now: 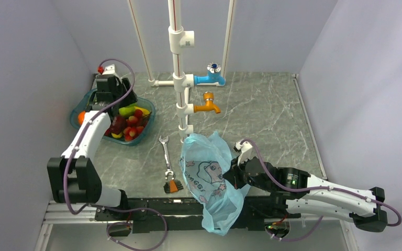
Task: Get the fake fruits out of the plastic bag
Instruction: Place the fake fruit in the bin.
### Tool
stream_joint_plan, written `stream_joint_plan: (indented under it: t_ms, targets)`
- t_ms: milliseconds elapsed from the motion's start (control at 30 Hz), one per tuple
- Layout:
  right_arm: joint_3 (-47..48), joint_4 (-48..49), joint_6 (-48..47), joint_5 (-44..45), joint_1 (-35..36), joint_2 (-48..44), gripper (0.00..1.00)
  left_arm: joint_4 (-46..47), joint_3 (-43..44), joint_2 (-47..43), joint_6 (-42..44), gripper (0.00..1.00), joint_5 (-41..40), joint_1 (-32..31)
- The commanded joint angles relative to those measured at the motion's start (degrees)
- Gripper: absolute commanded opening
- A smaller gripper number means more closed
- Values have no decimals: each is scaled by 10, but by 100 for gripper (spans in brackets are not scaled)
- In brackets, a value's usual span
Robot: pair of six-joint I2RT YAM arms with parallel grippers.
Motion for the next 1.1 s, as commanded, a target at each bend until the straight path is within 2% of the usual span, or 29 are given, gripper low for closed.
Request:
stream_joint_plan:
  t_ms: [0, 133, 233, 467, 767, 967, 1000, 1067]
  targets:
    - [5, 16, -6, 9, 2, 8, 0, 114, 48, 35, 49, 0, -22, 6]
    - [3, 21, -4, 10, 2, 15, 0, 147, 70, 78, 91, 0, -46, 31]
    - [6, 26, -4, 11, 2, 21, 0, 140, 99, 124, 101, 0, -30, 51]
    - [26, 30, -7, 10, 1, 48, 0, 60, 185, 226, 64, 2, 6, 91]
    - [33, 20, -10, 7, 2, 45, 0, -5, 212, 251, 51, 11, -4, 95]
    - [38, 20, -2, -2, 2, 43, 0, -30, 227, 262, 50, 37, -3, 95]
    - [37, 20, 0, -3, 2, 42, 0, -32, 229, 264, 52, 46, -3, 95]
    - [36, 21, 4, -4, 2, 41, 0, -36, 232, 266, 53, 57, -1, 95]
